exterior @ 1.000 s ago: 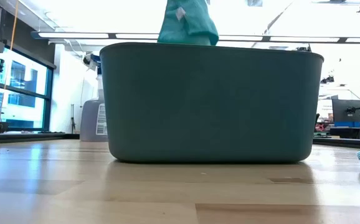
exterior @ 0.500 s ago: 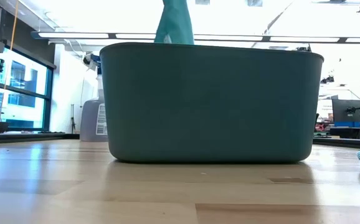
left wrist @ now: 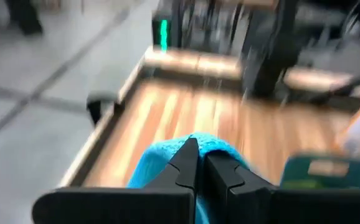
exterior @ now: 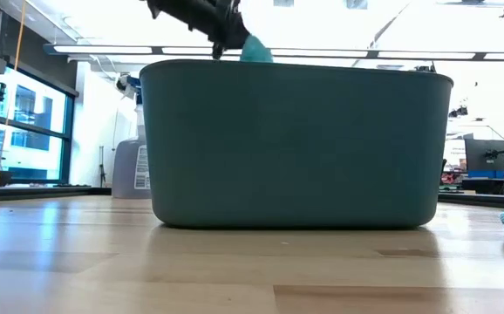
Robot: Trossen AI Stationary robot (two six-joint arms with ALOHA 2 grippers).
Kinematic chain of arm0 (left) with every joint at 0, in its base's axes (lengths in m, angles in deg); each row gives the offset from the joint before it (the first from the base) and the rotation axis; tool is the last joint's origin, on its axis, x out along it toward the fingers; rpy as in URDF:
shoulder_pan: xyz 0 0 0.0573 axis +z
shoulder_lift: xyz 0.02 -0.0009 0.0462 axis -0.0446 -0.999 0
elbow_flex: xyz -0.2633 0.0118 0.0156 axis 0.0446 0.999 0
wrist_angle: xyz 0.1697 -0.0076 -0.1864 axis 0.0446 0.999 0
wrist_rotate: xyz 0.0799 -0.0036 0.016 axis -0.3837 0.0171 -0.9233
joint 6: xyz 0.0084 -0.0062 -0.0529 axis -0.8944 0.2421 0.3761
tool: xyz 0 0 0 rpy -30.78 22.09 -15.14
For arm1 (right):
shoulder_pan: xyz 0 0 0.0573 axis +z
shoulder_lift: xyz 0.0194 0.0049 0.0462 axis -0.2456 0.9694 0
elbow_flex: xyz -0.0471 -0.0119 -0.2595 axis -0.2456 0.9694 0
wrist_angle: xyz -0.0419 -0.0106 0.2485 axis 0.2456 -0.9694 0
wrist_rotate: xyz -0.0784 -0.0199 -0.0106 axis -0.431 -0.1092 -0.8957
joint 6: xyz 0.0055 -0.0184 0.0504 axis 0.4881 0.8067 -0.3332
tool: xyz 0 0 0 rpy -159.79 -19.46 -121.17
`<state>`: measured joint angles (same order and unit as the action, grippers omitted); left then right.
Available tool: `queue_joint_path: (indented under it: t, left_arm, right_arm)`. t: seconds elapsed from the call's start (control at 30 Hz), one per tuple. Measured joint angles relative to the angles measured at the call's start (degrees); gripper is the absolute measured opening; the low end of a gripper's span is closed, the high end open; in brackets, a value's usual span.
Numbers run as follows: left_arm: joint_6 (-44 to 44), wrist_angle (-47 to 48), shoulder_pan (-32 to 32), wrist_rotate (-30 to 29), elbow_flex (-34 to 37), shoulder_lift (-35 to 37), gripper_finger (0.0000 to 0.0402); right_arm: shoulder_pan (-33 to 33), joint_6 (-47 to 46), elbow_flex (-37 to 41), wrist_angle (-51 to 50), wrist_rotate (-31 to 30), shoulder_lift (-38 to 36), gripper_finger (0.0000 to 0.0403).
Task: Sort microfiber towel by color & place in baskets
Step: Put the blue microfiber towel into the transparent bin
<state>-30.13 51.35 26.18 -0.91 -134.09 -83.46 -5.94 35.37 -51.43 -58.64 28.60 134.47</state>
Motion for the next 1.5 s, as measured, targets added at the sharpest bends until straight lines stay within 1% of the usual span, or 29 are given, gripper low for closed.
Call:
queue_joint_path:
  t: [0.07, 0.17, 0.33, 0.43, 0.6, 0.7, 0.87, 0.97, 1.03, 1.13, 1.27, 1.5]
  left_arm:
    - [-0.4, 5.1, 0.2, -1.7, 0.0, -0.6, 0.0]
    - [-1.5, 9.5, 0.9, -4.4, 0.0, -1.4, 0.0]
    - [-2.0, 15.0, 2.3, -4.5, -0.9, -4.6, 0.0]
    - [-3.4, 22.2, 2.7, -3.7, -5.2, -8.4, 0.0]
    - [-10.8, 33.8, 2.6, -3.6, -15.5, -15.6, 0.0]
    - [-15.2, 38.0, 2.6, -3.5, -19.2, -19.6, 0.0]
    - [-21.0, 38.1, 2.6, -1.4, -21.4, -24.3, 0.0]
    - [-22.1, 38.1, 2.4, 1.8, -21.4, -26.8, 0.0]
    - [-21.9, 38.5, 2.4, 2.5, -21.4, -28.5, 0.0]
    - [-21.4, 38.6, 2.6, 1.7, -20.9, -30.7, 0.0]
    - [-19.0, 39.0, 3.3, -2.7, -19.3, -33.6, 0.0]
    - [-18.5, 40.2, 3.6, -2.7, -19.3, -37.0, 0.0]
  right_arm:
    - [0.0, -0.8, 0.0, 0.0, 0.0, 0.0, 0.0185]
    - [0.0, -1.2, 0.0, -0.1, 0.0, 0.0, 0.0185]
    - [0.0, -1.6, 0.0, -0.4, 0.0, 0.2, 0.0185]
    - [0.0, -2.6, 0.0, -0.7, 0.0, 0.2, 0.0185]
    - [0.0, -3.2, 0.0, -1.2, 0.0, 0.5, 0.0185]
    - [0.0, -3.2, 0.0, -1.4, 0.0, 0.5, 0.0185]
    - [0.0, -3.2, 0.0, -1.5, -0.2, 0.5, 0.0185]
    - [0.0, -3.2, 0.0, -1.9, -0.7, 0.5, 0.0185]
    - [0.0, -3.2, 0.0, -1.9, -0.8, 0.5, 0.0185]
    - [0.0, -3.2, 0.0, -1.9, -0.9, 0.5, 0.0185]
    - [0.0, -4.7, 0.0, -2.1, -1.0, 0.5, 0.0185]
    - [0.0, -6.1, 0.0, -3.2, -1.1, 0.5, 0.0185]
